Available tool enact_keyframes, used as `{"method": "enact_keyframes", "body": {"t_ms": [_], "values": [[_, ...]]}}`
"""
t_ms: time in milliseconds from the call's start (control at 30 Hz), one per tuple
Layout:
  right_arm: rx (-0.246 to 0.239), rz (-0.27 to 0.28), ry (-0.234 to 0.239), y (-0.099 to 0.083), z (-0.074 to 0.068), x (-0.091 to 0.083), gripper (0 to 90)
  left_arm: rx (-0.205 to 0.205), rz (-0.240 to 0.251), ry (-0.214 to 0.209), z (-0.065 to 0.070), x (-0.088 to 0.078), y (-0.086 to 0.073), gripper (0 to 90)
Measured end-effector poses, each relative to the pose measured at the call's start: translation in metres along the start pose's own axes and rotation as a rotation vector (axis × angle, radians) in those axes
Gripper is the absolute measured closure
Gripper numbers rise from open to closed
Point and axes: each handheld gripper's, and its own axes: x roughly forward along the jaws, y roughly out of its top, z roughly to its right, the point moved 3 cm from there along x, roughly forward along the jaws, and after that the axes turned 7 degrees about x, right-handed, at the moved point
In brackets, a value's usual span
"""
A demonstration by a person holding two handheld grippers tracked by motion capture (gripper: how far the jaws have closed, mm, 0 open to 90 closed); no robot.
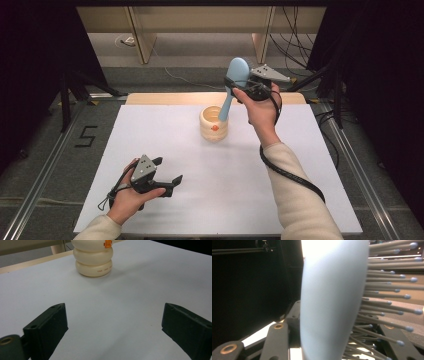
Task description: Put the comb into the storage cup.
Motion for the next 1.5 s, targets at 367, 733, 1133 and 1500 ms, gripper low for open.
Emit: {"method": "enact_keyframes", "body": {"t_ms": [367,733,1133,1500], "values": [[0.007,-0.001,-0.003,0.003,-0.001,0.006,51.0,0.005,-0.001,-0.015,0.001,0.005,0.002,6.3],[0.012,-0.011,-0.01,0.002,-0.001,0.014,50.9,0.009,-0.004,-0.02,0.003,0.005,0.001,6.4],[0.015,-0.016,-0.023,0.002,0.001,0.022,50.8,0.002,-0.005,-0.024,0.003,0.006,0.001,6.5],[0.018,-0.02,-0.036,-0.003,0.002,0.029,50.7,0.008,-0.001,-0.026,0.003,0.005,0.002,7.6]]}}
